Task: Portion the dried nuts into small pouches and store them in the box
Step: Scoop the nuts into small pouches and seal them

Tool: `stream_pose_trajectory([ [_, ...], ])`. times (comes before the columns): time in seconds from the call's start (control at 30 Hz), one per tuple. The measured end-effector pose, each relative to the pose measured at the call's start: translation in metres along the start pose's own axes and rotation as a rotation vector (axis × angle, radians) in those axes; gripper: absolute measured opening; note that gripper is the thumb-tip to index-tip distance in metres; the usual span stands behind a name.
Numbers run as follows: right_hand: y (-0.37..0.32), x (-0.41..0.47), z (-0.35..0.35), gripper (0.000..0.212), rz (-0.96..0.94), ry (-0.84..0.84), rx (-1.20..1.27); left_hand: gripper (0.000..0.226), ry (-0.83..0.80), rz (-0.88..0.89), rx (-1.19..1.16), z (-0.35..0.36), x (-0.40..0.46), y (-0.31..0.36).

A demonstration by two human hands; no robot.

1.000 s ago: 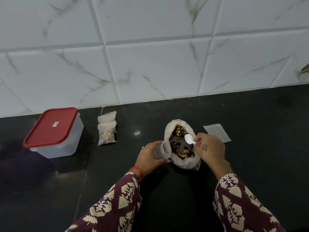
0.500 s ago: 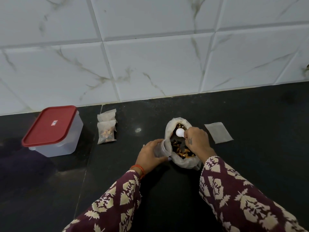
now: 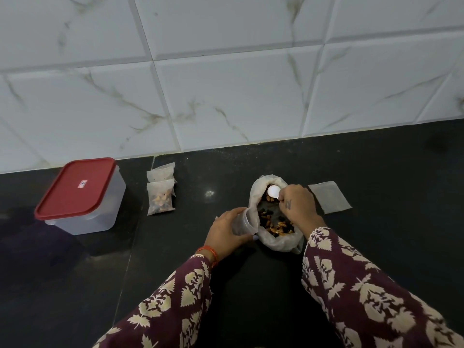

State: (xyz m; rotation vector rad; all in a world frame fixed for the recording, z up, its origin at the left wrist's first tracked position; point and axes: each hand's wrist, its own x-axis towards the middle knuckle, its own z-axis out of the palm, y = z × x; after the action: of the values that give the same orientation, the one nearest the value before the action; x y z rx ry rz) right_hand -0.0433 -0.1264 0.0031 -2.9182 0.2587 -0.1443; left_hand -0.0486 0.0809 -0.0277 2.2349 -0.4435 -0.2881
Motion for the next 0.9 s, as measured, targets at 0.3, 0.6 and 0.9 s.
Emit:
stream_pose_trajectory([
  [0.3, 0.011, 0.011, -0.020, 0.010, 0.065, 0.030, 0.208, 0.075, 0.019, 0.003, -0.002, 0.000, 0.000, -0.001],
  [0.6, -0.001, 0.010, -0.010, 0.015, 0.015, -0.110, 0.094, 0.076, 0.007, -0.024, -0.002, -0.001, 0.000, -0.003],
  [0.9, 0.006, -0.001, -0.008, 0.014, 0.049, -0.064, 0.176, 0.076, 0.014, -0.005, -0.001, 0.001, -0.001, -0.004],
])
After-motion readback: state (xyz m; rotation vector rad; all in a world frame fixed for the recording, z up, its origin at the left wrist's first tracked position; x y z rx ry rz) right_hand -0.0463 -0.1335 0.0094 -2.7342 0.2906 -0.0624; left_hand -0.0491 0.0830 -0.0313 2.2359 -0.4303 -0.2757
